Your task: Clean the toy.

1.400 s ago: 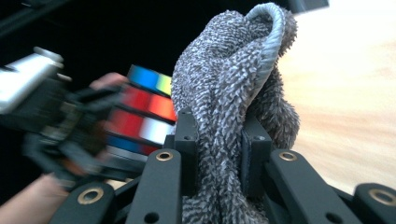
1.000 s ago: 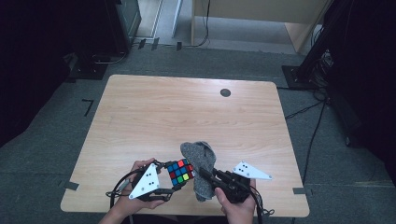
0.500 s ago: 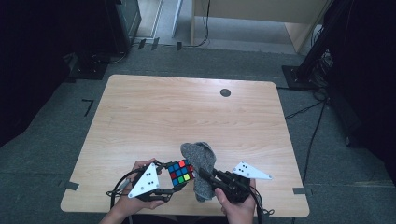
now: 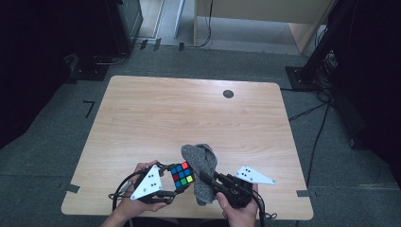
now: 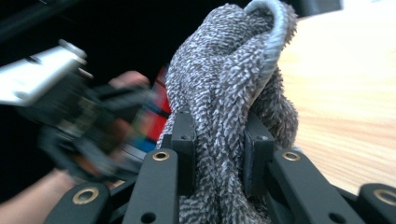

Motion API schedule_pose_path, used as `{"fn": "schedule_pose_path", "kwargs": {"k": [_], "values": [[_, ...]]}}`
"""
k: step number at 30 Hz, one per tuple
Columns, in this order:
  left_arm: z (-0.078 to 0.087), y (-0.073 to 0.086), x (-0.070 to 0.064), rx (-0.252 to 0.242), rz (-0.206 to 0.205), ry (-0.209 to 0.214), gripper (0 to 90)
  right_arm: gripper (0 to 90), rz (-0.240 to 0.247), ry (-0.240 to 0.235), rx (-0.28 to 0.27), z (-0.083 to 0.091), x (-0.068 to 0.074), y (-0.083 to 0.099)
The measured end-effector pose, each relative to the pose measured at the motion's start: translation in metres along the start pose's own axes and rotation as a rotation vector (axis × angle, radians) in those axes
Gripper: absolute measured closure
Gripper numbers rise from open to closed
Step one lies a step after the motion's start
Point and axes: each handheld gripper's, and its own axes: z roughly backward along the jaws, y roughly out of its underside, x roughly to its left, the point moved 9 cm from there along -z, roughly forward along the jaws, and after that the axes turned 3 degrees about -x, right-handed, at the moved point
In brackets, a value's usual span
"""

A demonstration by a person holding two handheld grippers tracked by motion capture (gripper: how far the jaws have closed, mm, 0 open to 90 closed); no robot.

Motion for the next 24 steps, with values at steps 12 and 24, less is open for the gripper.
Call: {"fn": "schedule_pose_path", "kwargs": {"k": [12, 24], "values": [[-0.003, 0.003, 0.0, 0.028, -0.01, -0.006, 34.2, 71.3, 0.05, -0.039, -0.025, 0.0, 0.015, -0.006], [-0.007, 0.016, 0.006, 0.145, -0.118, -0.103, 34.2, 71.4, 0.144, -0.015, -0.05, 0.009, 0.028, -0.018]]}}
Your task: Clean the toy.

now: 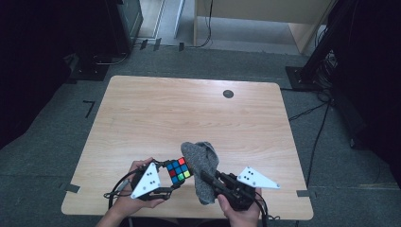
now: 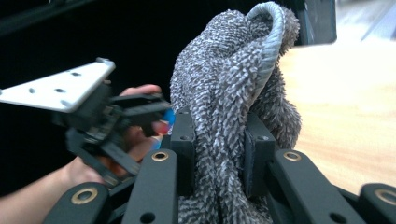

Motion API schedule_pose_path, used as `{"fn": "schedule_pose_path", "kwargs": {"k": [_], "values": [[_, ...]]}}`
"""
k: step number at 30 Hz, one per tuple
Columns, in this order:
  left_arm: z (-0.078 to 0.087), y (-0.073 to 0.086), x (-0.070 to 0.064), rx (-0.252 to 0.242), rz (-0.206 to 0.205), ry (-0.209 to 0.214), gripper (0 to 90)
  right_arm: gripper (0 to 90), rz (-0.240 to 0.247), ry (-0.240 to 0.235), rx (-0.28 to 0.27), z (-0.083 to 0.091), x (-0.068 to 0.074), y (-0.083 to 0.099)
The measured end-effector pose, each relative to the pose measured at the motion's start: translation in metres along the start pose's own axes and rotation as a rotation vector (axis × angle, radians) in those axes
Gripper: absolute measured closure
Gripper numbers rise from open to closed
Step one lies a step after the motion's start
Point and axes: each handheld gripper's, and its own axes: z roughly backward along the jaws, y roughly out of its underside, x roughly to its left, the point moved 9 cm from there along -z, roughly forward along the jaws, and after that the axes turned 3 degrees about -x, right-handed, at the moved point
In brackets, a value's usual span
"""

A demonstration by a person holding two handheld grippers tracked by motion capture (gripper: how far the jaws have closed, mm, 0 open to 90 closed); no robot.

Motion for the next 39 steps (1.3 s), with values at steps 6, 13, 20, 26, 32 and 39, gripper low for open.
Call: {"fn": "schedule_pose_path", "kwargs": {"k": [6, 13, 20, 26, 32, 39], "values": [[-0.015, 0.001, -0.017, 0.096, -0.09, -0.052, 34.3, 70.4, 0.084, 0.03, 0.127, -0.02, 0.018, 0.025], [-0.015, -0.002, -0.018, 0.099, -0.102, -0.082, 34.4, 72.3, 0.088, 0.095, 0.114, -0.017, 0.008, 0.021], [-0.016, -0.005, -0.02, 0.091, -0.1, -0.078, 34.3, 70.8, 0.148, 0.044, 0.14, -0.023, 0.025, 0.028], [-0.012, -0.006, -0.017, 0.075, -0.102, -0.08, 34.3, 74.0, 0.115, 0.062, 0.122, -0.019, 0.016, 0.022], [-0.011, -0.009, -0.016, 0.054, -0.08, -0.064, 34.3, 74.5, 0.097, 0.094, 0.047, -0.008, 0.008, 0.013], [-0.008, -0.01, -0.016, 0.04, -0.085, -0.06, 34.3, 74.9, 0.205, 0.045, 0.113, -0.022, 0.032, 0.026]]}}
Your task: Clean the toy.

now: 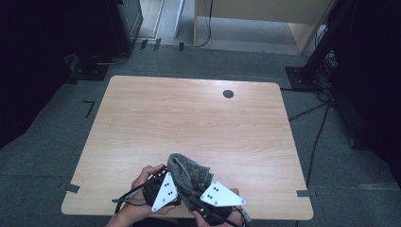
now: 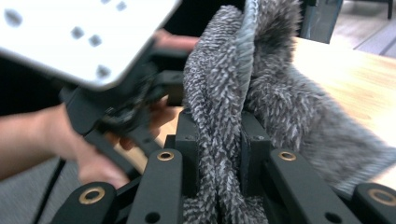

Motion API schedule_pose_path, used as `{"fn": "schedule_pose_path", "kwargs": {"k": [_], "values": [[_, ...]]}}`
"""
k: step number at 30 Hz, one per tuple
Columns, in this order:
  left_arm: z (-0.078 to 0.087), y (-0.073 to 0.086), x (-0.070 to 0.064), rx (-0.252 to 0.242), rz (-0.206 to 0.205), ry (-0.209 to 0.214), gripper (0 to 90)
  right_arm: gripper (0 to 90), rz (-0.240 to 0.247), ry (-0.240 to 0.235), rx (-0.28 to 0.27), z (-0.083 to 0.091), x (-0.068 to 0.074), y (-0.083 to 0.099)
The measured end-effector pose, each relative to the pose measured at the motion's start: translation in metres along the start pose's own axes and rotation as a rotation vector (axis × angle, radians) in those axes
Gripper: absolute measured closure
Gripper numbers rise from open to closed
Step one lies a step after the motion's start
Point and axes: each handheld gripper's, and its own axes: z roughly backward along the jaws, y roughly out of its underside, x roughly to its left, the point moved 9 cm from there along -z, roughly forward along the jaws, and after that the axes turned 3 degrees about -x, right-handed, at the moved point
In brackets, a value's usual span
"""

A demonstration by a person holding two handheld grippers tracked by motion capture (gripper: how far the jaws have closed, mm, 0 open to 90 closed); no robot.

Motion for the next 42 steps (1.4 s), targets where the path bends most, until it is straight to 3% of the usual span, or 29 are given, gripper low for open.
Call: {"fn": "schedule_pose_path", "kwargs": {"k": [4, 5, 7, 8, 10, 12, 15, 17, 20, 23, 25, 28, 29, 31, 32, 37, 40, 42], "values": [[0.004, -0.003, 0.003, -0.047, 0.026, 0.023, 34.3, 75.1, -0.161, 0.1, -0.099, 0.026, -0.044, -0.015], [0.011, -0.009, 0.003, -0.114, 0.058, 0.066, 34.3, 75.1, -0.204, 0.086, -0.133, 0.033, -0.053, -0.018], [0.014, -0.013, 0.004, -0.153, 0.08, 0.084, 34.3, 75.0, -0.265, -0.012, -0.171, 0.036, -0.053, -0.022], [0.016, -0.016, 0.003, -0.174, 0.095, 0.102, 34.3, 75.0, -0.273, -0.058, -0.164, 0.034, -0.049, -0.021], [0.02, -0.02, 0.003, -0.205, 0.12, 0.129, 34.3, 75.6, -0.281, -0.097, -0.145, 0.027, -0.044, -0.017], [0.024, -0.021, 0.006, -0.225, 0.138, 0.14, 34.3, 75.8, -0.355, -0.138, -0.162, 0.023, -0.047, -0.011], [0.03, -0.025, 0.013, -0.272, 0.2, 0.161, 34.3, 76.1, -0.375, -0.079, -0.087, 0.019, -0.062, 0.002], [0.029, -0.023, 0.015, -0.255, 0.19, 0.155, 34.3, 76.0, -0.421, -0.089, -0.111, 0.023, -0.067, 0.001], [0.024, -0.017, 0.008, -0.205, 0.139, 0.159, 34.3, 75.9, -0.395, -0.148, -0.172, 0.03, -0.054, -0.016], [0.022, -0.021, 0.001, -0.21, 0.135, 0.169, 34.3, 75.7, -0.352, -0.184, -0.164, 0.028, -0.039, -0.021], [0.024, -0.022, 0.002, -0.223, 0.141, 0.172, 34.3, 75.8, -0.376, -0.181, -0.173, 0.026, -0.042, -0.017], [0.031, -0.027, 0.01, -0.271, 0.194, 0.182, 34.2, 76.0, -0.398, -0.085, -0.072, 0.015, -0.064, 0.009], [0.032, -0.027, 0.012, -0.278, 0.202, 0.177, 34.3, 75.9, -0.414, -0.079, -0.05, 0.013, -0.069, 0.016], [0.031, -0.024, 0.016, -0.258, 0.191, 0.155, 34.3, 75.8, -0.451, -0.096, -0.052, 0.012, -0.071, 0.02], [0.03, -0.021, 0.017, -0.239, 0.183, 0.144, 34.2, 75.7, -0.459, -0.121, -0.079, 0.014, -0.069, 0.015], [0.026, -0.019, 0.012, -0.235, 0.195, 0.167, 34.2, 75.2, -0.384, -0.221, -0.186, 0.029, -0.044, -0.018], [0.027, -0.021, 0.011, -0.232, 0.18, 0.16, 34.1, 75.5, -0.379, -0.204, -0.157, 0.023, -0.046, -0.009], [0.031, -0.024, 0.015, -0.268, 0.215, 0.172, 34.1, 76.2, -0.4, -0.175, -0.103, 0.016, -0.057, 0.006]]}}
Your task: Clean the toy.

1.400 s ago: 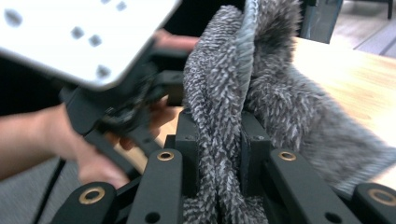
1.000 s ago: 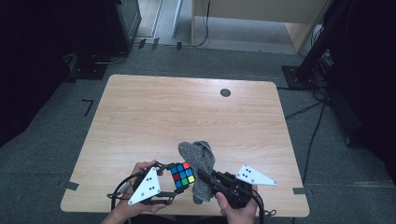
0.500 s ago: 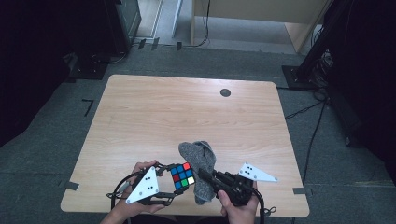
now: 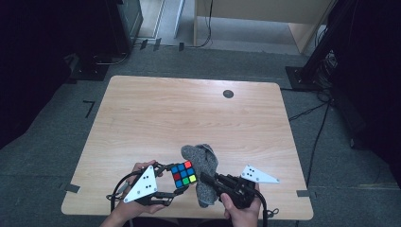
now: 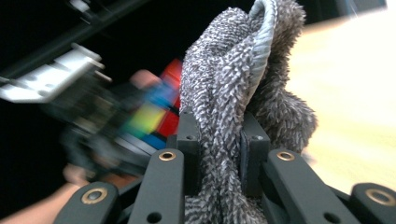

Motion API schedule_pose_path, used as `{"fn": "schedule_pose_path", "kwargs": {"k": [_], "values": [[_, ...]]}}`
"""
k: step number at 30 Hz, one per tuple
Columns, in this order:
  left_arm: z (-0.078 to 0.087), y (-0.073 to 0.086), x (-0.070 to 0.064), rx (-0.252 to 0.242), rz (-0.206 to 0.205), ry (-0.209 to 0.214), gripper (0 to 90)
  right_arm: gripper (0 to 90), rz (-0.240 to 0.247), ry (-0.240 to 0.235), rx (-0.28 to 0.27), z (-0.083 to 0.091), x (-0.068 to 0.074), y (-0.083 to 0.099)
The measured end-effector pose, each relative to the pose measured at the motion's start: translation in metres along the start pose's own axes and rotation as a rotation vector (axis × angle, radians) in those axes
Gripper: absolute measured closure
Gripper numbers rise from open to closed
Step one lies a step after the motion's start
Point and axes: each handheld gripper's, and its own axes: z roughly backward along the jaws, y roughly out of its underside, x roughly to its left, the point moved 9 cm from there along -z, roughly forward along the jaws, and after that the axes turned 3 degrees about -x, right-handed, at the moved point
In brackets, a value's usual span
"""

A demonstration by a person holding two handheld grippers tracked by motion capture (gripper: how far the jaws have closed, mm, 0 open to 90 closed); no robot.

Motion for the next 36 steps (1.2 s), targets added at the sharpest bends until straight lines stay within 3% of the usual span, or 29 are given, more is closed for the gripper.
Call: {"fn": "schedule_pose_path", "kwargs": {"k": [1, 2, 4, 6, 9, 10, 13, 15, 17, 23, 26, 28, 30, 32, 34, 36], "values": [[0.001, -0.002, 0.002, -0.012, 0.01, -0.005, 34.2, 76.6, 0.007, 0.047, 0.036, -0.001, -0.014, 0.008], [0.004, -0.005, 0.006, -0.021, 0.017, -0.022, 34.2, 76.8, 0.003, 0.062, 0.048, -0.002, -0.021, 0.012], [0.008, -0.007, 0.011, -0.04, 0.036, -0.037, 34.2, 76.9, -0.016, 0.049, 0.046, -0.002, -0.026, 0.016], [0.011, -0.009, 0.017, -0.072, 0.096, -0.041, 34.1, 76.9, 0.032, -0.011, 0.036, -0.005, -0.013, 0.015], [0.011, -0.011, 0.02, -0.108, 0.19, -0.005, 34.1, 76.5, 0.129, -0.098, 0.044, -0.014, 0.012, 0.019], [0.01, -0.011, 0.019, -0.109, 0.207, 0.012, 34.1, 76.5, 0.146, -0.11, 0.052, -0.017, 0.017, 0.022], [0.007, -0.013, 0.015, -0.107, 0.213, 0.03, 34.1, 76.6, 0.208, -0.163, 0.141, -0.03, 0.029, 0.043], [0.006, -0.013, 0.013, -0.102, 0.205, 0.03, 34.1, 76.7, 0.283, -0.142, 0.178, -0.036, 0.032, 0.054], [0.006, -0.012, 0.013, -0.098, 0.202, 0.026, 34.1, 76.8, 0.336, -0.106, 0.159, -0.036, 0.032, 0.05], [0.01, -0.013, 0.018, -0.114, 0.231, 0.029, 34.2, 76.9, 0.291, 0.008, -0.042, -0.012, 0.014, 0.012], [0.007, -0.012, 0.016, -0.116, 0.245, 0.039, 34.2, 76.5, 0.327, -0.028, -0.01, -0.019, 0.021, 0.021], [0.006, -0.012, 0.016, -0.115, 0.245, 0.04, 34.2, 76.3, 0.357, -0.07, 0.049, -0.028, 0.03, 0.034], [0.006, -0.011, 0.016, -0.105, 0.243, 0.036, 34.2, 76.3, 0.417, -0.099, 0.109, -0.038, 0.04, 0.05], [0.006, -0.009, 0.017, -0.097, 0.241, 0.033, 34.2, 76.3, 0.447, -0.073, 0.117, -0.04, 0.041, 0.051], [0.007, -0.008, 0.02, -0.099, 0.252, 0.032, 34.2, 76.5, 0.413, -0.025, 0.083, -0.034, 0.032, 0.04], [0.008, -0.008, 0.021, -0.099, 0.249, 0.029, 34.2, 76.6, 0.377, 0.038, 0.008, -0.024, 0.02, 0.026]]}}
